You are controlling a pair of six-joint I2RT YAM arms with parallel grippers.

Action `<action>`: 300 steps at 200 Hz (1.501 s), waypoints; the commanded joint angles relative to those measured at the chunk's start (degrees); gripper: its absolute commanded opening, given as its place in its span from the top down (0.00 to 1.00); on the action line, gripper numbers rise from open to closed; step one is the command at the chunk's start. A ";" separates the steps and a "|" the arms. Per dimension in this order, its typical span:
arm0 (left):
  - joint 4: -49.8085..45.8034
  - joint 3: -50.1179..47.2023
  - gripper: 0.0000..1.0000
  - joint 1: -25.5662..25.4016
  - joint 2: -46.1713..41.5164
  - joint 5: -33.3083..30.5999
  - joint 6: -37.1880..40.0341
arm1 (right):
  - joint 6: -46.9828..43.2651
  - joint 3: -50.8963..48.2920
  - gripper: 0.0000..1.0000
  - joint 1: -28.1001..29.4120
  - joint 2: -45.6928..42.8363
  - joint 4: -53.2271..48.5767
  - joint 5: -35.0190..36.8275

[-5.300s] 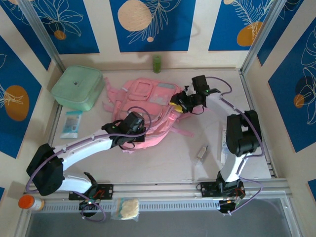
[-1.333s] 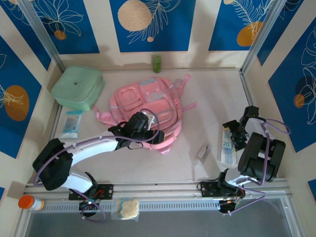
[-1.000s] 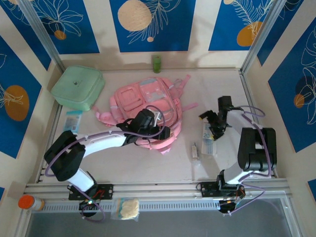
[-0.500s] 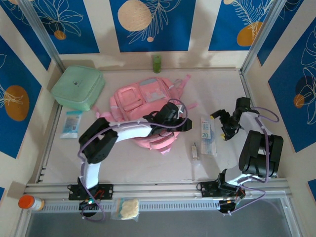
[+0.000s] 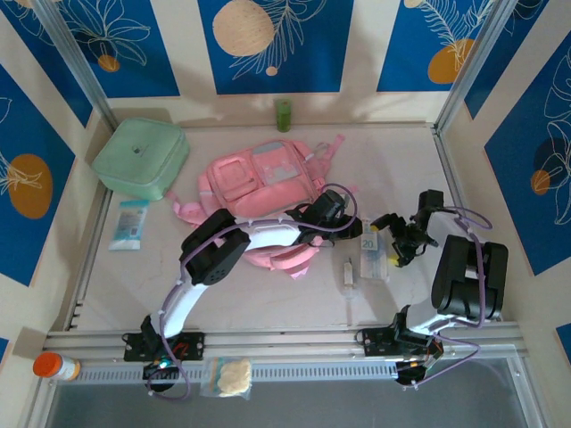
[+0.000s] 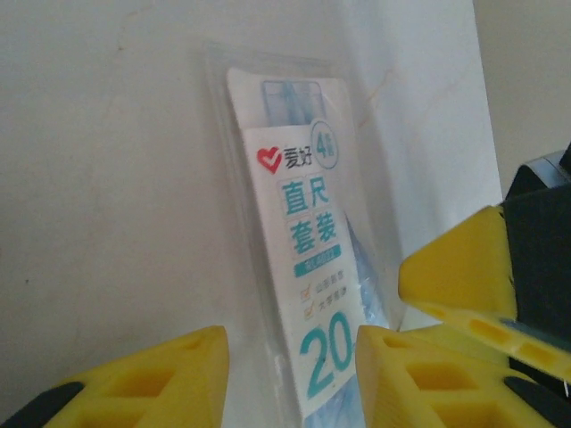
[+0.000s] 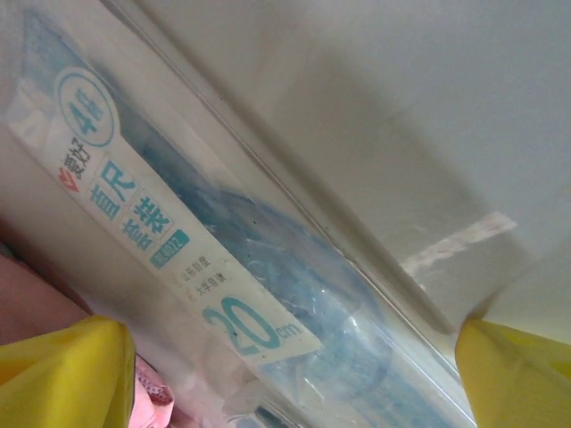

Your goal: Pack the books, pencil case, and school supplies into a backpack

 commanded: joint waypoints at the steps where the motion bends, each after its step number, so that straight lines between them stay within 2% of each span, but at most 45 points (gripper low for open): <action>1: -1.92 0.60 0.61 0.44 1.04 -2.72 -1.64 | 2.76 -1.65 0.06 2.76 -2.20 1.64 -5.79; 52: -1.39 1.96 0.74 1.16 3.32 -1.44 -1.79 | -3.46 -1.27 0.08 -1.65 -3.92 -2.07 -2.53; 77: -1.55 3.91 0.78 1.08 5.33 0.22 -2.14 | -4.96 -1.31 0.09 0.77 -2.67 -2.59 -1.65; 127: -5.17 2.90 0.87 1.17 5.57 -3.20 -1.42 | -5.12 -1.24 0.11 4.69 0.35 -0.84 -3.75; 172: -5.14 2.85 0.89 1.34 6.50 -2.69 -1.67 | -6.79 -0.42 0.17 5.79 -4.30 -1.15 -6.45; 197: -4.89 2.20 0.90 1.87 6.18 -2.71 -1.62 | -9.52 -1.08 0.25 4.48 -6.82 -1.38 -9.73; 222: -3.78 1.29 0.90 2.04 5.75 -2.59 -1.67 | -11.59 -2.43 0.41 3.46 -7.56 -0.21 -14.15; 257: -2.40 1.27 0.90 2.00 5.49 -1.47 -1.75 | -13.13 -1.71 0.66 3.66 -5.60 -1.34 -12.89; 277: -2.12 1.47 0.90 2.05 5.15 -0.83 -1.73 | -13.21 -1.64 0.71 4.34 -5.28 -1.23 -12.36; 300: -1.43 1.53 0.89 2.03 4.15 -0.42 -1.41 | -13.03 -1.09 0.81 4.07 -5.44 -1.93 -10.58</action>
